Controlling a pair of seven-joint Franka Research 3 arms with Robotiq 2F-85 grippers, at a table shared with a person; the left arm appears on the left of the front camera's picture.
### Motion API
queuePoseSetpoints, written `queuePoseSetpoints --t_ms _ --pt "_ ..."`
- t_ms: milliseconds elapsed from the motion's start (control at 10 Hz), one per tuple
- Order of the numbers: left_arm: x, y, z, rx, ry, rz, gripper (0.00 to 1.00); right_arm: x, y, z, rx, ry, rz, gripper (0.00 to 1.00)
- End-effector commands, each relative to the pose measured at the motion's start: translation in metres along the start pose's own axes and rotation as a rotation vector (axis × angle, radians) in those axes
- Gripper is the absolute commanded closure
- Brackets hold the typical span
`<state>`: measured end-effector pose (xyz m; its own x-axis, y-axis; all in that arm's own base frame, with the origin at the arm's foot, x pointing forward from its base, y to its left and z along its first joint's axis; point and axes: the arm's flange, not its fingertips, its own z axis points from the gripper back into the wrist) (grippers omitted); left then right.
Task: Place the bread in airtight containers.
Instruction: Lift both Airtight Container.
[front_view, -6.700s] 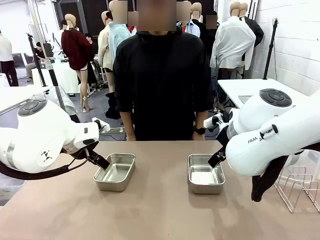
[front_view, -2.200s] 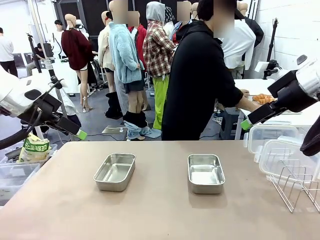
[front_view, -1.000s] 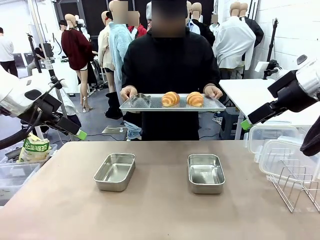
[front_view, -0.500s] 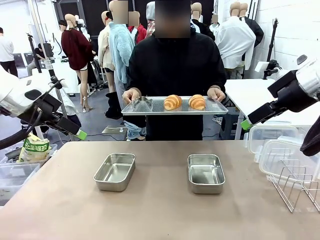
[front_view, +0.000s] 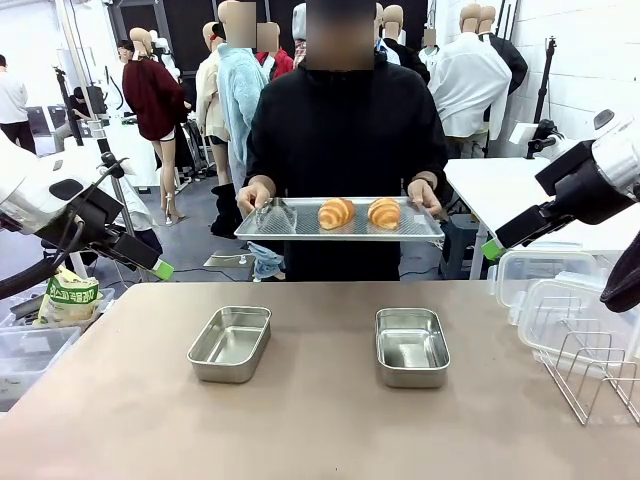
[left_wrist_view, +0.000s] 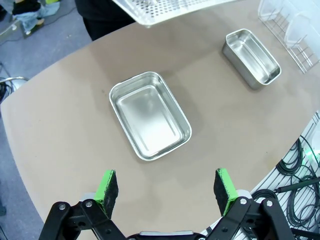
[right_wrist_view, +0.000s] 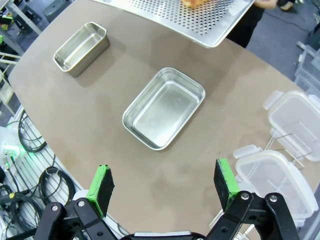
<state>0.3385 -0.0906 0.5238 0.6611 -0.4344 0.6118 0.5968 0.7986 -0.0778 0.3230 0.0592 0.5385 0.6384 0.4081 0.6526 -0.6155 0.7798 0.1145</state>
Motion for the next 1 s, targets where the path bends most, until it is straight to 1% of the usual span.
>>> queuePoseSetpoints --t_ms 0,500,600,700,800,900 --pt "-0.001 0.002 -0.001 -0.007 0.004 -0.003 0.0 0.0 0.0 -0.001 0.015 0.0 -0.004 0.0" --pt "0.0 0.0 0.0 0.0 0.0 0.0 0.0 0.0 0.0 0.0 0.0 0.0 0.0 0.0" --pt "0.015 -0.01 -0.015 0.062 -0.014 0.002 0.0 0.019 0.001 -0.02 0.012 0.037 -0.013 0.0" --pt "0.028 -0.004 -0.04 0.028 -0.019 0.101 0.0 0.034 -0.014 -0.042 0.031 0.03 -0.068 0.0" --pt "0.037 0.006 -0.061 0.061 -0.042 0.19 0.0 0.046 -0.025 -0.062 0.019 0.042 -0.097 0.0" --pt "0.041 0.01 -0.069 0.125 -0.078 0.266 0.0 0.052 -0.028 -0.08 -0.012 0.07 -0.15 0.0"
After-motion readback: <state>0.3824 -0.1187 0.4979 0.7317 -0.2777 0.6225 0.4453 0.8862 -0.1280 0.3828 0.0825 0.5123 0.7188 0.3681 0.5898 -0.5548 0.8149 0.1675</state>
